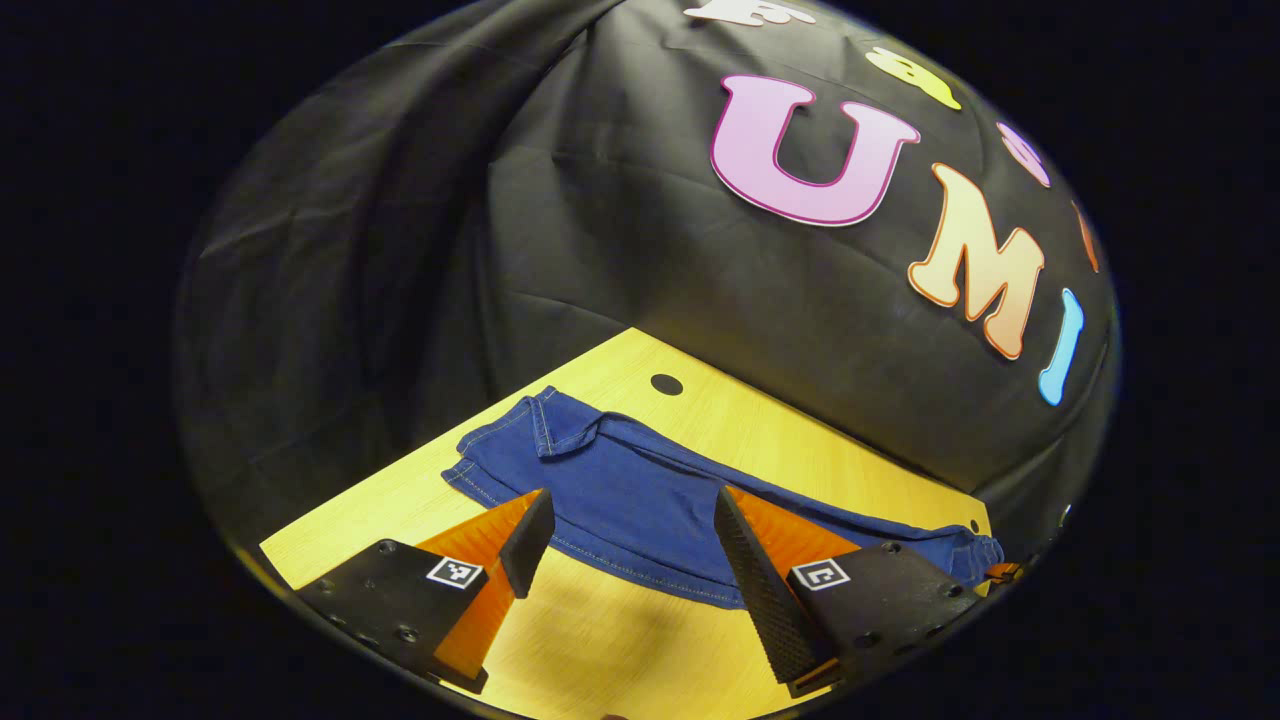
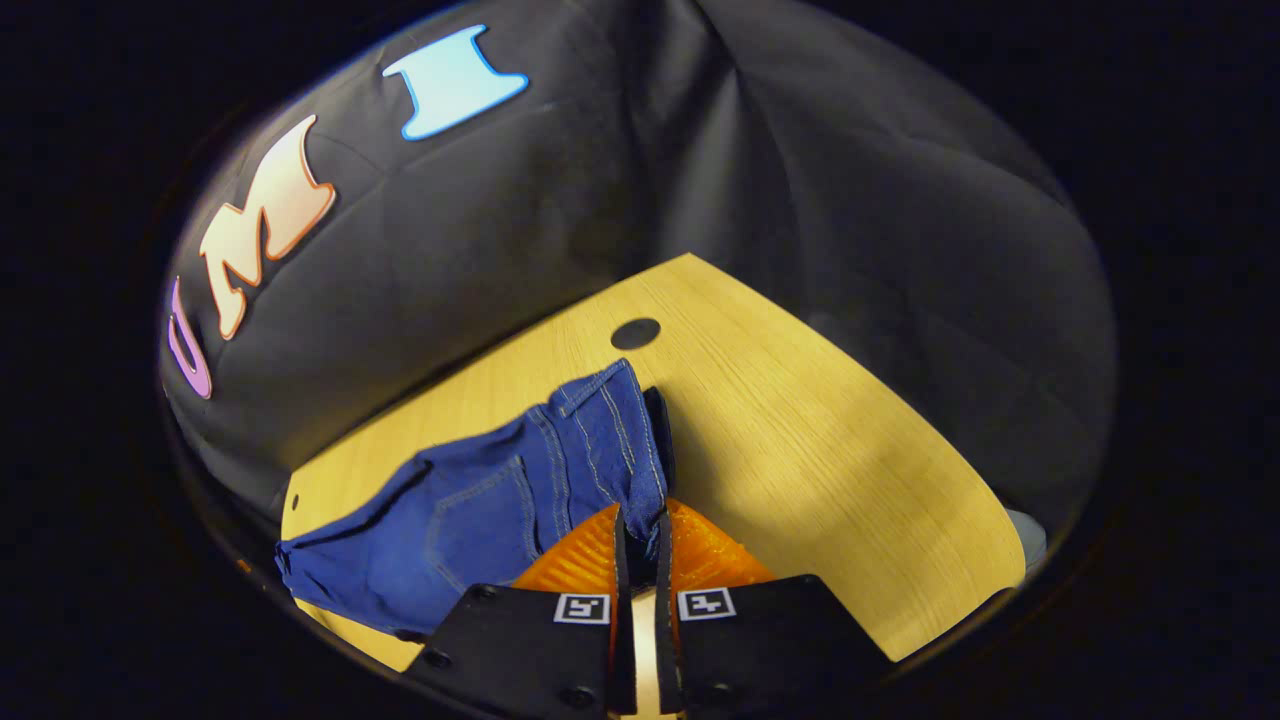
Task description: Grasp the waist and the cuffs of the jeans and fold them to make the two legs overlap; first hold the waist and fold one-third of the jeans toward the cuffs, then hold the cuffs and fold the remaining one-third in the same direction to finish folding.
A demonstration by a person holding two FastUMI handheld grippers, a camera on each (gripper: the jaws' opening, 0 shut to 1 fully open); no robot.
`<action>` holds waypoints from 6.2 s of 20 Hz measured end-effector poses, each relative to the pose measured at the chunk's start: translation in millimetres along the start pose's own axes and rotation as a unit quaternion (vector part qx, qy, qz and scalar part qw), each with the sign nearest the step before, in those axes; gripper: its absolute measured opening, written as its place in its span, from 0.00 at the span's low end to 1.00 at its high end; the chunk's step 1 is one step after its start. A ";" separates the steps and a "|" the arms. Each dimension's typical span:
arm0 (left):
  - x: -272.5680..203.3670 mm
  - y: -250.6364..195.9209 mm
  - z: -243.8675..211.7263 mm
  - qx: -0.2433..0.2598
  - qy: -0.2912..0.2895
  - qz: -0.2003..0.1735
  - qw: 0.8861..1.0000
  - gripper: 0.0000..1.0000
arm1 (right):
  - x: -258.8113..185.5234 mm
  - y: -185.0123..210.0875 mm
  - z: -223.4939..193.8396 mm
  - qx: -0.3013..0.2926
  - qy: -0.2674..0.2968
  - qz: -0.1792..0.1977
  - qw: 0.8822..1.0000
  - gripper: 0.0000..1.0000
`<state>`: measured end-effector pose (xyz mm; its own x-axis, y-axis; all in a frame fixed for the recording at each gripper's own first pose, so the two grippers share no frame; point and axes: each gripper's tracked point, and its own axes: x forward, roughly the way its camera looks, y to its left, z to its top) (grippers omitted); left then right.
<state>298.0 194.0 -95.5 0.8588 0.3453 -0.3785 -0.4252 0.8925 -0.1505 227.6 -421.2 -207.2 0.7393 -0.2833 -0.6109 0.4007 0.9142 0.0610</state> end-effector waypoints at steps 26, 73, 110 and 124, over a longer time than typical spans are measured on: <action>35.3 71.5 -2.1 0.027 0.049 -0.094 0.994 0.96 | -99.0 506.1 -234.2 -0.102 0.079 0.377 0.917 0.10; 125.9 135.9 -10.8 -0.115 0.066 -0.034 0.991 0.00 | -101.8 408.2 -129.7 -0.036 -0.006 0.289 0.957 0.98; 17.0 -313.7 -238.6 0.249 0.173 -0.204 0.931 0.07 | -111.6 177.5 -45.9 -0.024 -0.013 0.271 0.962 0.98; -64.8 -219.2 -113.3 0.198 0.102 -0.209 0.952 0.95 | -204.5 242.7 -58.5 -0.031 -0.089 0.257 0.962 0.98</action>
<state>303.2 -56.9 -141.4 0.8388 -0.0923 -0.5366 0.1179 0.9929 0.0136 141.9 -124.5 -113.6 0.9139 0.1700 -0.3686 -0.0707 0.9608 0.2679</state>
